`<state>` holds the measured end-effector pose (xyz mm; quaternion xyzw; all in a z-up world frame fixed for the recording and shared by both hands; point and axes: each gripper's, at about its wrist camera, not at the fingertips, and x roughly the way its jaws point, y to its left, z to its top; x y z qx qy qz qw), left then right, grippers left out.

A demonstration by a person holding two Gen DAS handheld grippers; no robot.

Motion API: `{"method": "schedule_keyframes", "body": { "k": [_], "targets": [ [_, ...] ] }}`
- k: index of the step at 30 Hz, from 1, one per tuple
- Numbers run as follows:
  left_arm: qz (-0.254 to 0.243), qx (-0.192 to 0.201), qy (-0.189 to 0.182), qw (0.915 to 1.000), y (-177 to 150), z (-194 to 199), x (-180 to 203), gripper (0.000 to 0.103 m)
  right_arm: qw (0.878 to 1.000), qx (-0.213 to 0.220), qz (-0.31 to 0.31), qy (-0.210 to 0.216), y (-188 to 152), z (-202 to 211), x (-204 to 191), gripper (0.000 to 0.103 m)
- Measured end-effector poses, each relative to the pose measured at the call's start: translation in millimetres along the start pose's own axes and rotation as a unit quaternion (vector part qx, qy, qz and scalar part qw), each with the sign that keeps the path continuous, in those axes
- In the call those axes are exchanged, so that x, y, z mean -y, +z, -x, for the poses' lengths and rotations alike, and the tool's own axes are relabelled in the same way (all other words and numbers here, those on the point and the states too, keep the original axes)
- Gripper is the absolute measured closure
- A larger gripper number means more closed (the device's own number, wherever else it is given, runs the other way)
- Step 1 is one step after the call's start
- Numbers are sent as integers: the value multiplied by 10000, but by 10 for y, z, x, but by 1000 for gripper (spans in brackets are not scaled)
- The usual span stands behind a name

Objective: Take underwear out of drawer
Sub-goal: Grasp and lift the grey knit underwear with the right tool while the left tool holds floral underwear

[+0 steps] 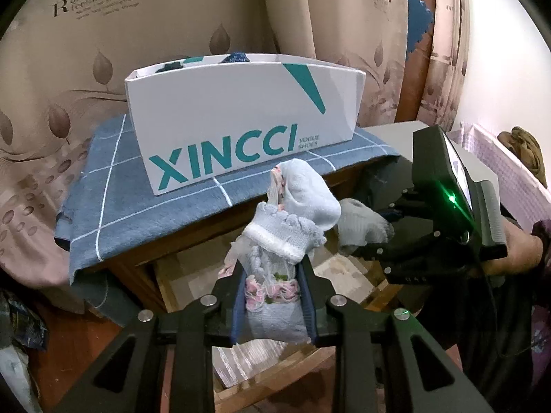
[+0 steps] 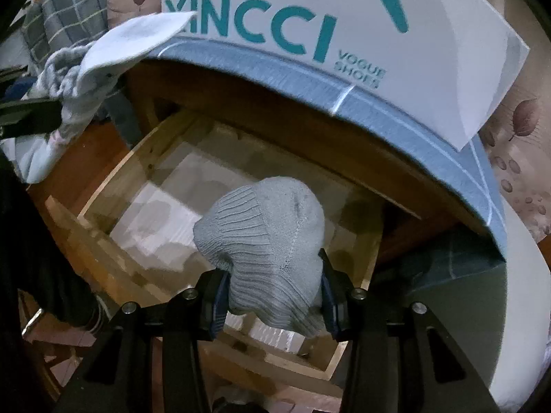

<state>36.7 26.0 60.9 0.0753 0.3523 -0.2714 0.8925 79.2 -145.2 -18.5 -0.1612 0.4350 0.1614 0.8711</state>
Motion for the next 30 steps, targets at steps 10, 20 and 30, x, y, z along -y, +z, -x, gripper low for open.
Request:
{"method": "schedule_keyframes", "body": {
  "k": [10, 20, 30],
  "targets": [
    [145, 167, -109, 9997, -36, 46, 52, 75, 9987, 408, -247, -184, 58, 159, 133, 62],
    [101, 349, -197, 9991, -40, 170, 211, 75, 9977, 603, -191, -238, 81, 223, 114, 62],
    [-24, 562, -345, 9978, 73, 396, 456, 75, 9971, 689, -164, -264, 86, 265, 118, 62]
  ]
}}
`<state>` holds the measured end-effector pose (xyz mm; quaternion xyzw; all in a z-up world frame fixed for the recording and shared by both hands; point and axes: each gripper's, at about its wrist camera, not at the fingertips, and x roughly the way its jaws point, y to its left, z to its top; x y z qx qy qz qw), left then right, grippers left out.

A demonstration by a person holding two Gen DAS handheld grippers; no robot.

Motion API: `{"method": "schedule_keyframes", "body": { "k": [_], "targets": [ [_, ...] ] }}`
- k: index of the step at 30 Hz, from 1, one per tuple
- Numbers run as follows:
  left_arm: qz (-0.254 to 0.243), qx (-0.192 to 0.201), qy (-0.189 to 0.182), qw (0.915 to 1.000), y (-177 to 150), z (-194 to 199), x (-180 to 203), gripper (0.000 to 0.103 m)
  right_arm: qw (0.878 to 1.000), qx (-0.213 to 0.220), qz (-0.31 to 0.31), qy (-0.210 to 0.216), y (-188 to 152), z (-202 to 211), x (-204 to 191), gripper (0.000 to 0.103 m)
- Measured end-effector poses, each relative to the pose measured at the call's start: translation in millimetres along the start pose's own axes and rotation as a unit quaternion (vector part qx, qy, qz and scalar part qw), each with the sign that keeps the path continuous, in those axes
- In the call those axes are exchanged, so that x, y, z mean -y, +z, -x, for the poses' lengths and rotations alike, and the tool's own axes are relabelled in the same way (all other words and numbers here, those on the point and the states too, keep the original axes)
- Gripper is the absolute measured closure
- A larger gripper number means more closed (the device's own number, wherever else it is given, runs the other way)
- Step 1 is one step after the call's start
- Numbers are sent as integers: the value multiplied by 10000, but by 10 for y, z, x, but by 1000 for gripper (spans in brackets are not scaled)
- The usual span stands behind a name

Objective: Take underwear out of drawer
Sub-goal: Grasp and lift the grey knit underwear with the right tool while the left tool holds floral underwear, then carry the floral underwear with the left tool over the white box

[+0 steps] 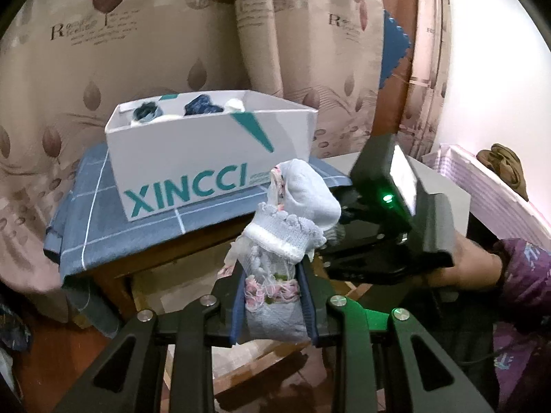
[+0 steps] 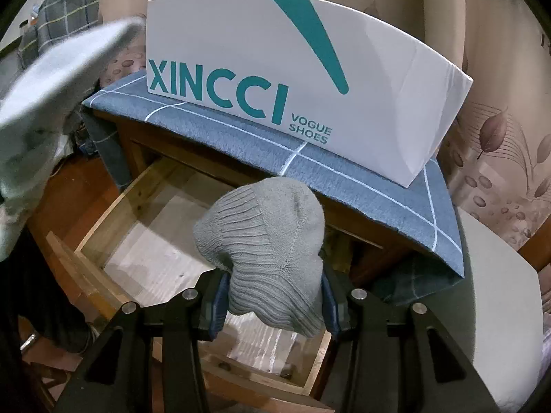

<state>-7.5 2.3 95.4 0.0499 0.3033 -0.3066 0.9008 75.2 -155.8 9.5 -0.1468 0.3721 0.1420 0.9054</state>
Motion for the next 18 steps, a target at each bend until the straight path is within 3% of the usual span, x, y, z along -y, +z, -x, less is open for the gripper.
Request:
{"method": "schedule_keyframes", "body": {
  "k": [7, 18],
  "targets": [
    [-79, 187, -126, 9997, 167, 125, 137, 75, 10000, 48, 29, -14, 3, 33, -11, 62],
    [-260, 429, 39, 9987, 635, 293, 205, 74, 9999, 80, 59, -32, 4, 67, 11, 62]
  ]
}}
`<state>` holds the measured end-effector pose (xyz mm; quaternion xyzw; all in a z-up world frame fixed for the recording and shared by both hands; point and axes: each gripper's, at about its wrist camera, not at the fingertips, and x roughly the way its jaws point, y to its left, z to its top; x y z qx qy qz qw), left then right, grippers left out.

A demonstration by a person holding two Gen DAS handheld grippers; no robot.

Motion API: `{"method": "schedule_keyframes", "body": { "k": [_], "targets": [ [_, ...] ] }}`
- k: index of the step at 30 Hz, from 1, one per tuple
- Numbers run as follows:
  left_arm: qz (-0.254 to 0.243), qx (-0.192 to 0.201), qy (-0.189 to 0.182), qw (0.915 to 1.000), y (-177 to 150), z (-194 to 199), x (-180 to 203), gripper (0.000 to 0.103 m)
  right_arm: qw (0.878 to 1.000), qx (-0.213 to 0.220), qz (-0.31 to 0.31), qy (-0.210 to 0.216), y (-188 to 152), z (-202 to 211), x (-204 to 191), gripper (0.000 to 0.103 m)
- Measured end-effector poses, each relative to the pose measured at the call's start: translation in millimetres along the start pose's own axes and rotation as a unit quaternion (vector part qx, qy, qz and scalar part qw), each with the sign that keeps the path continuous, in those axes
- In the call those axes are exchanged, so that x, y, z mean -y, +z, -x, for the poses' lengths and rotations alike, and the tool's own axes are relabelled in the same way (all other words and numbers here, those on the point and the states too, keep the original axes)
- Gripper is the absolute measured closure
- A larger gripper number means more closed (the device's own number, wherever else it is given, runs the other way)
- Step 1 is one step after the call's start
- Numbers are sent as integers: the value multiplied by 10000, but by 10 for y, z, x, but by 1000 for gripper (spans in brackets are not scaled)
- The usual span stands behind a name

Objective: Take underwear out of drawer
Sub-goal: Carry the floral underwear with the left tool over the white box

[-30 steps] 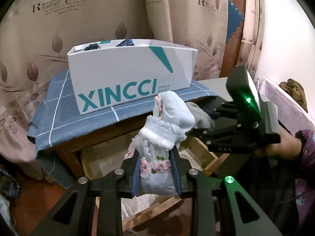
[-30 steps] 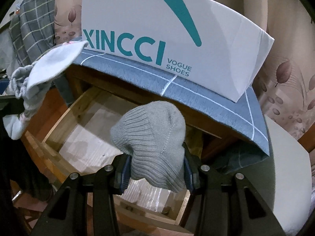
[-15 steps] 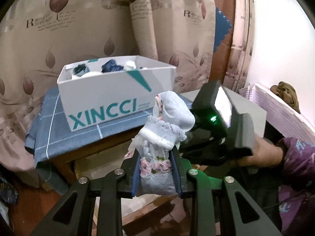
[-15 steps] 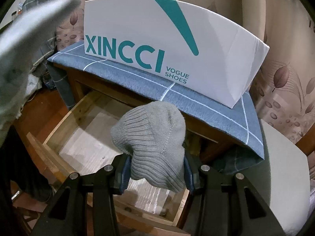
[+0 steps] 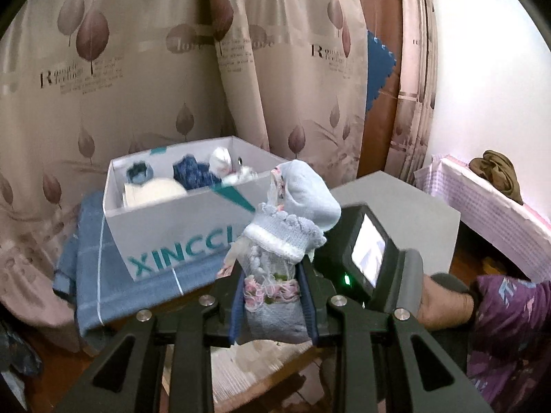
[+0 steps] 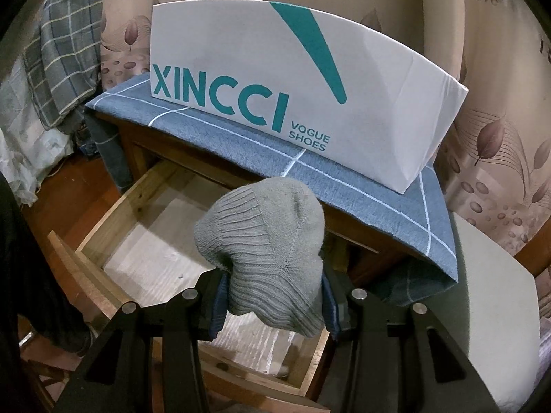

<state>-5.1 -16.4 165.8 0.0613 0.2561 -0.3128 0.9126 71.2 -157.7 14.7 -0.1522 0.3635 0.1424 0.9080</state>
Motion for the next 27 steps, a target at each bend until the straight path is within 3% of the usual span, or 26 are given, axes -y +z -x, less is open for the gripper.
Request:
{"method": "schedule_keyframes", "body": {
  "k": [12, 27],
  "targets": [
    [-148, 295, 316, 9990, 748, -172, -245, 74, 10000, 44, -7, -3, 10, 34, 12, 62],
    [-7, 289, 670, 9973, 1008, -410, -550, 74, 10000, 36, -10, 23, 16, 41, 32, 62]
  ]
}}
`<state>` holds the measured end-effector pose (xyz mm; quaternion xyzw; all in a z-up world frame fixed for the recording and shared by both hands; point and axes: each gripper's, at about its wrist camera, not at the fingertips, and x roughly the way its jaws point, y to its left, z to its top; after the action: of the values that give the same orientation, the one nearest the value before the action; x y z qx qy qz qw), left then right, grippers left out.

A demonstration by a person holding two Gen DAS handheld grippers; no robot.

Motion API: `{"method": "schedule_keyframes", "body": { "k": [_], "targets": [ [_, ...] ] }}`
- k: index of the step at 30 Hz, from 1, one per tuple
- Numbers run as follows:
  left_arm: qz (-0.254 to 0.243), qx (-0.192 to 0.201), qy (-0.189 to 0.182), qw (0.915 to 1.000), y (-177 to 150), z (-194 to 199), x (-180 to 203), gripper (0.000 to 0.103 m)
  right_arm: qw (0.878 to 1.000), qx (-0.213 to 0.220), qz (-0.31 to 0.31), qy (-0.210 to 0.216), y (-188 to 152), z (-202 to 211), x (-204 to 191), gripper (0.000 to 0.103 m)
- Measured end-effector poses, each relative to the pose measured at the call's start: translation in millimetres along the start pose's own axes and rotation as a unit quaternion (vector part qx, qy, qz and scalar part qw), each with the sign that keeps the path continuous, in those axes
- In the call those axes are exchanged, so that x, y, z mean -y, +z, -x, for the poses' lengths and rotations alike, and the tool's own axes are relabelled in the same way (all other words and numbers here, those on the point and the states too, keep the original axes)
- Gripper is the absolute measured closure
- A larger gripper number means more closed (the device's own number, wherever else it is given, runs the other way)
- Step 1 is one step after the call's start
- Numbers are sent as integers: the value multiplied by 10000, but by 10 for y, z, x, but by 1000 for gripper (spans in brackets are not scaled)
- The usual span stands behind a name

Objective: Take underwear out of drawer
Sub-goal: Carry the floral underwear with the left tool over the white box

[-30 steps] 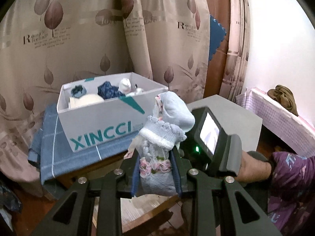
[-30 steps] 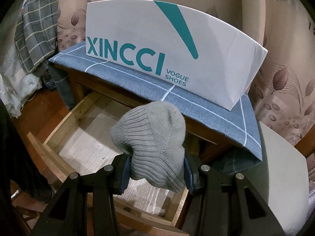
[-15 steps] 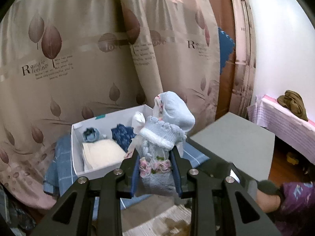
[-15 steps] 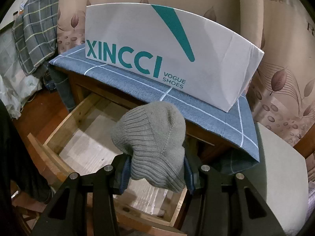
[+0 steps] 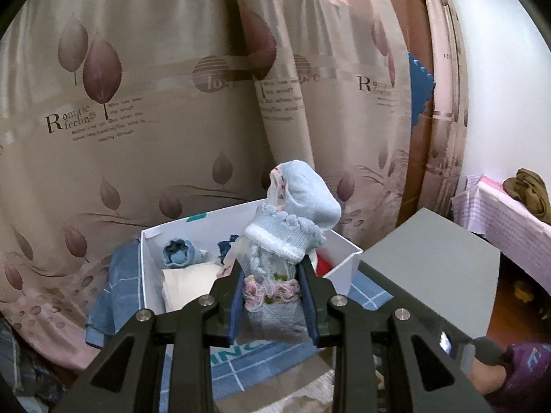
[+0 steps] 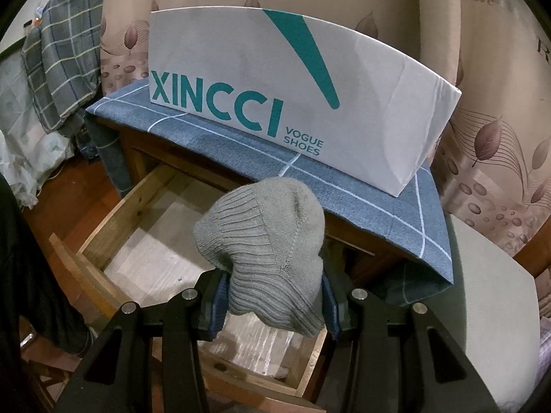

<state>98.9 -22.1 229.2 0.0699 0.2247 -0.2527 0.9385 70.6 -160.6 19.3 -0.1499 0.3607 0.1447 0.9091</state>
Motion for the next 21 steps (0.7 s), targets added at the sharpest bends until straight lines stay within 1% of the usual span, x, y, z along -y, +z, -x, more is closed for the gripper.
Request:
{"method": "schedule_keyframes", "body": {
  "k": [10, 17, 21],
  "targets": [
    [-125, -67, 489, 9987, 218, -218, -286, 73, 10000, -24, 7, 28, 1, -2, 2, 62],
    [-184, -455, 797, 9956, 221, -612, -460, 72, 10000, -40, 14, 37, -6, 7, -9, 62],
    [-34, -625, 855, 9944, 140, -780, -568, 72, 10000, -49, 11, 39, -8, 6, -11, 61]
  ]
}}
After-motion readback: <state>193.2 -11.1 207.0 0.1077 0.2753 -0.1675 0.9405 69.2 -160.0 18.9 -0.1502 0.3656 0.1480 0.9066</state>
